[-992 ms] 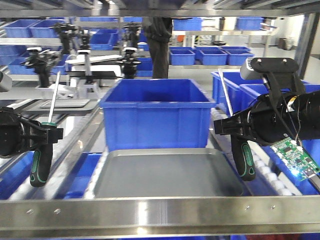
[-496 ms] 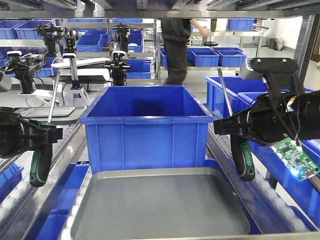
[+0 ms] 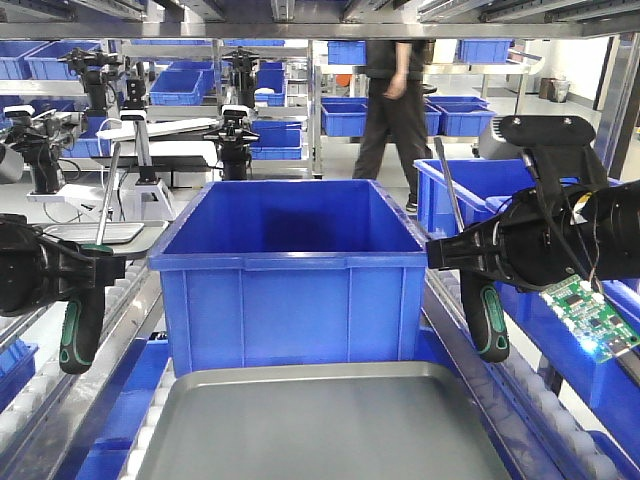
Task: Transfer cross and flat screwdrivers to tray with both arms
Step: 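Lower both screwdrivers onto the grey metal tray and open both grippers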
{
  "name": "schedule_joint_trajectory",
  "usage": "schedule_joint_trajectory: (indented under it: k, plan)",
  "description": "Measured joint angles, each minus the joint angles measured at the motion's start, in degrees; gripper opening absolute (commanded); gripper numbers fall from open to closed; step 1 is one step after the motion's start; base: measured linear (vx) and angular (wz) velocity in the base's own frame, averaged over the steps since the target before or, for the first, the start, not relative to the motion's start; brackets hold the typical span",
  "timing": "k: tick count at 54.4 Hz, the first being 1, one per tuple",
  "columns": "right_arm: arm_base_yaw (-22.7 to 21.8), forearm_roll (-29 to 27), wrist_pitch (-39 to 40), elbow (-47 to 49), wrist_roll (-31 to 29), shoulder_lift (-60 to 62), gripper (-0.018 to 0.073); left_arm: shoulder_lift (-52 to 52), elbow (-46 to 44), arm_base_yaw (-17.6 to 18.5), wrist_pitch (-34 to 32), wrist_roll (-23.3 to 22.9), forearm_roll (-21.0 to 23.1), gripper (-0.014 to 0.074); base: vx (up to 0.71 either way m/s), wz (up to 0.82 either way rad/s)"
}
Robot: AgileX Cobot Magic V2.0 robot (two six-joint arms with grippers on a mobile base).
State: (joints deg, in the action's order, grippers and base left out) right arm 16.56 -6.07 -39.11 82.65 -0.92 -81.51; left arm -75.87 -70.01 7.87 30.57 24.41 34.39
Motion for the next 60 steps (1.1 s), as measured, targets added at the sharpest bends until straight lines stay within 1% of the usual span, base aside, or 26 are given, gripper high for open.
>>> schedule_joint_trajectory:
  k: [37, 42, 46, 49, 53, 57, 60]
  plan:
    - [0.0, -0.2, 0.0, 0.0, 0.1, 0.0, -0.0008, 0.0, 0.0, 0.0, 0.0, 0.0, 0.1, 0.0000, 0.01, 0.00]
    - [0.0, -2.6, -0.1, 0.0, 0.9, -0.2, -0.0008, 0.0, 0.0, 0.0, -0.1, 0.0, 3.1, 0.0001, 0.00, 0.00]
    - [0.0, -5.9, -1.0, 0.1, 0.9, -1.3, -0.0008, 0.0, 0.0, 0.2, 0.3, 0.0, 7.5, 0.0001, 0.00, 0.00]
    - [0.0, -8.2, -3.2, 0.1, 0.9, -2.9, -0.0008, -0.1, 0.0, 1.0, 1.5, 0.0, 9.4, 0.0001, 0.00, 0.00]
    - [0.0, -10.8, -5.9, 0.1, 0.9, -5.2, -0.0008, -1.1, 0.0, 3.1, 4.4, -0.1, 10.6, 0.0001, 0.00, 0.00]
    - [0.0, -12.7, -8.7, 0.1, 0.4, -7.9, -0.0008, -3.6, -0.1, 6.1, 6.8, -0.9, 10.8, 0.0003, 0.00, 0.00]
    - [0.0, -13.9, -10.3, 0.1, -0.4, -9.4, -0.0008, -6.3, -0.1, 8.5, 7.3, -2.3, 10.9, 0.0003, 0.00, 0.00]
